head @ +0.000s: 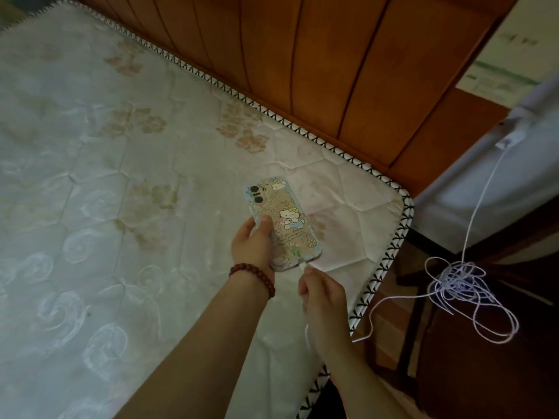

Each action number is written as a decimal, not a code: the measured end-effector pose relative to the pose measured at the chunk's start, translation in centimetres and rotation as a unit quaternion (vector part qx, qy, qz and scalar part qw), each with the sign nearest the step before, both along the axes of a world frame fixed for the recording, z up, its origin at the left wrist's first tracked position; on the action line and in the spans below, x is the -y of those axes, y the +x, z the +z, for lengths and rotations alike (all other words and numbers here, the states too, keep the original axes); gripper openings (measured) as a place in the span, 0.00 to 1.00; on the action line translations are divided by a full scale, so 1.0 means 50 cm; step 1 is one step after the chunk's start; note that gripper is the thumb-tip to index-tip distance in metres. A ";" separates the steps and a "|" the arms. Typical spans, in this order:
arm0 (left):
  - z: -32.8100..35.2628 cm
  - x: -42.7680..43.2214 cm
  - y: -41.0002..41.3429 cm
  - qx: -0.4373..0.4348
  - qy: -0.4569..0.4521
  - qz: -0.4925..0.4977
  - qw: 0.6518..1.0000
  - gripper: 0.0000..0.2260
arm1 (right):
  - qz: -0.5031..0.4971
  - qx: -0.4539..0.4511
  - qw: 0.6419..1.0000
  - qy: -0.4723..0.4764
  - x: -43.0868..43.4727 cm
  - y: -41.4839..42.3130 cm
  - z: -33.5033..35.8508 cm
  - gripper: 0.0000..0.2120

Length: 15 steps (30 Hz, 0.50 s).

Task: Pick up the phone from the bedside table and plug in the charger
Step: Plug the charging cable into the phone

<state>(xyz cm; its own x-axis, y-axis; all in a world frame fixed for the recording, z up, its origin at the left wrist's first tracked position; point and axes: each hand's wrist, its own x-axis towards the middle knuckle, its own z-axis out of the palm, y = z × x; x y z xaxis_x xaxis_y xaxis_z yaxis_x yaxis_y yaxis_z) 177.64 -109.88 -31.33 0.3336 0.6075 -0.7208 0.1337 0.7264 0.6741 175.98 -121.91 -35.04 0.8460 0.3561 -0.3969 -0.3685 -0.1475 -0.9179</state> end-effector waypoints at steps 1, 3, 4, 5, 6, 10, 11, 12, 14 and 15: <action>-0.001 0.004 0.000 -0.001 -0.001 0.002 1.000 0.15 | 0.000 -0.001 1.000 0.004 0.002 -0.002 -0.003 0.17; -0.004 0.007 -0.001 0.001 -0.007 0.011 1.000 0.15 | 0.004 -0.001 1.000 0.009 0.007 -0.006 -0.005 0.17; -0.005 0.009 0.000 0.001 -0.010 0.014 1.000 0.15 | 0.005 -0.002 1.000 0.010 0.011 -0.007 -0.005 0.17; -0.007 0.009 0.000 0.001 -0.012 0.015 1.000 0.14 | 0.007 0.000 1.000 0.007 0.013 -0.007 -0.004 0.17; -0.008 0.009 0.000 0.001 -0.015 0.016 1.000 0.14 | 0.010 0.004 1.000 0.001 0.015 -0.007 -0.003 0.18; -0.011 0.009 0.001 0.001 -0.040 0.012 0.999 0.13 | 0.011 0.027 0.999 -0.023 0.019 -0.001 -0.003 0.21; -0.012 0.008 0.002 0.002 -0.043 0.010 0.999 0.13 | 0.010 0.030 0.999 -0.027 0.017 0.001 -0.003 0.22; -0.012 0.007 0.003 0.004 -0.044 0.010 0.999 0.13 | 0.008 0.030 0.999 -0.028 0.016 0.003 -0.004 0.22; -0.014 0.005 0.005 0.006 -0.039 0.015 0.999 0.14 | 0.008 0.022 0.999 -0.027 0.012 0.005 -0.006 0.22; -0.015 0.004 0.005 0.005 -0.033 0.018 0.999 0.14 | 0.009 0.019 0.999 -0.025 0.010 0.005 -0.007 0.22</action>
<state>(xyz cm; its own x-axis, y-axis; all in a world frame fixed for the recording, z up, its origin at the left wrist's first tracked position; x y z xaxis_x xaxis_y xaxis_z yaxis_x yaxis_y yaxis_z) 177.90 -110.10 -32.10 0.3197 0.5707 -0.7564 0.1014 0.7731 0.6261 176.22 -122.41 -35.40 0.8539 0.3527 -0.3827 -0.3307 -0.2002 -0.9223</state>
